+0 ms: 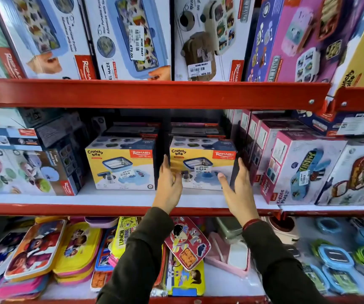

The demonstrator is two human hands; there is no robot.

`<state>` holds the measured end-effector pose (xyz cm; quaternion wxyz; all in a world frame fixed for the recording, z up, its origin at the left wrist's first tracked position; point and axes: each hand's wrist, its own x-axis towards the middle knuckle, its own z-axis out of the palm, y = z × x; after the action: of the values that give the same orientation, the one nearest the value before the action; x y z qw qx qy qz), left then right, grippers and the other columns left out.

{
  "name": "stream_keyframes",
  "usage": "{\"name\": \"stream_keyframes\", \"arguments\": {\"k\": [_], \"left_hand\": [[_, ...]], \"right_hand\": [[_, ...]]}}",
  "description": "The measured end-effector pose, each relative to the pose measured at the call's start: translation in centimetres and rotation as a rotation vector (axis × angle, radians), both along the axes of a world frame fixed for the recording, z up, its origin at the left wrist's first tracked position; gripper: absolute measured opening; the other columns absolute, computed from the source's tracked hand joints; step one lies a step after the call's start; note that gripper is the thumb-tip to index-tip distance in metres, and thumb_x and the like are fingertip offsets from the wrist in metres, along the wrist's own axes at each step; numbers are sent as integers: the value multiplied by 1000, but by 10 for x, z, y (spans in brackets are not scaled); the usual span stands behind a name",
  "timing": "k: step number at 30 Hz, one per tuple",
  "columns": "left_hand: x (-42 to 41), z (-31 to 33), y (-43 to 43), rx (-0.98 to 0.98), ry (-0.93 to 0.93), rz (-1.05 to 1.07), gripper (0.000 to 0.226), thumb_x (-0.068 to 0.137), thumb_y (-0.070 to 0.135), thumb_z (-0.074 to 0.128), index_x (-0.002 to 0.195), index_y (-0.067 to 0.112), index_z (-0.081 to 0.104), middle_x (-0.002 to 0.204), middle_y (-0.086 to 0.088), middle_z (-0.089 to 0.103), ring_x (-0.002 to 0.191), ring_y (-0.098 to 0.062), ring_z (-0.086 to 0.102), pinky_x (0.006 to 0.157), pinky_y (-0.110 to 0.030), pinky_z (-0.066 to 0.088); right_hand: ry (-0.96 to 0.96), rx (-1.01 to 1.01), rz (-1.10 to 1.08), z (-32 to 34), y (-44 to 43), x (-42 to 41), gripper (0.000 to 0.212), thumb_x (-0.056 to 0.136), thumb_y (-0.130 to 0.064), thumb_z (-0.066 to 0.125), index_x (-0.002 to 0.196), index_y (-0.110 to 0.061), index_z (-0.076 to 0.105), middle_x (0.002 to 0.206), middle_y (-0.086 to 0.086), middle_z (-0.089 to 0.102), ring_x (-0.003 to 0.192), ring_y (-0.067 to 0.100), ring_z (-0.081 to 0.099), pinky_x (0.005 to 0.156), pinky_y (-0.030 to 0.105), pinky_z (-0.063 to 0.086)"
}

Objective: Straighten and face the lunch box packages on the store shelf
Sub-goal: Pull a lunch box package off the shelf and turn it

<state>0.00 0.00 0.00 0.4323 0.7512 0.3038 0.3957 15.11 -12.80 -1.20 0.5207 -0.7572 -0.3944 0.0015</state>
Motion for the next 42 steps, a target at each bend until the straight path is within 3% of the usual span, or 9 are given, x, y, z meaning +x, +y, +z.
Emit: {"name": "stream_keyframes", "arguments": {"k": [4,9,15,24,28,32,34,37,42], "left_hand": [[3,-6,8,-99,64,16,62,108,5,39,164,9,14,162,-11,39,149,-24,39,119,-26,28],[1,-6,11,-125,31,58,52,105,2,46,155,6,34,144,-16,59,134,-31,57,119,-42,42],[-12,2,2,-161,-73,64,41,103,5,54,143,4,46,135,-16,65,127,-30,63,114,-48,49],[-27,23,-5,-121,-205,93,27,103,13,59,130,13,57,106,1,66,100,-15,66,83,-17,54],[-32,30,-4,-79,-225,138,27,103,22,59,129,13,60,108,5,69,90,8,64,73,-4,48],[-41,32,-2,-80,-218,4,27,105,25,52,130,16,59,114,16,65,96,14,61,85,-14,47],[-47,31,-1,-103,-208,-123,40,94,18,43,133,17,54,122,14,62,99,17,60,84,-8,46],[-55,27,2,-45,-111,-235,60,82,7,42,141,20,44,136,16,55,114,22,54,89,-1,45],[-55,24,4,86,-78,-203,62,94,-8,59,148,19,42,147,5,55,130,14,52,104,-4,43]], "right_hand": [[117,-106,53,-8,-1,14,80,99,-33,61,163,-16,16,169,6,30,154,23,33,121,32,27],[154,-149,86,-10,-4,19,84,90,-13,72,159,-14,24,159,7,45,136,14,46,107,24,34],[88,-72,88,-12,-19,21,97,78,-7,82,157,-23,28,156,5,45,143,23,46,119,47,42],[28,55,99,1,-38,16,92,78,-19,87,155,-25,38,155,-1,52,144,17,47,121,48,38],[74,108,120,4,-42,9,92,76,-40,86,155,-32,39,155,-9,52,142,10,48,121,42,39],[188,231,88,10,-40,5,84,68,-72,77,140,-37,55,135,-14,67,128,4,61,113,40,49],[244,300,25,15,-37,6,81,64,-79,74,131,-36,62,121,-14,73,117,4,68,106,40,54],[271,353,-69,26,-32,8,71,62,-80,72,112,-30,70,102,-18,75,101,4,73,93,30,58],[312,350,-100,36,-26,14,40,72,-66,74,82,-28,66,74,-22,75,75,-11,69,62,4,48]]}}
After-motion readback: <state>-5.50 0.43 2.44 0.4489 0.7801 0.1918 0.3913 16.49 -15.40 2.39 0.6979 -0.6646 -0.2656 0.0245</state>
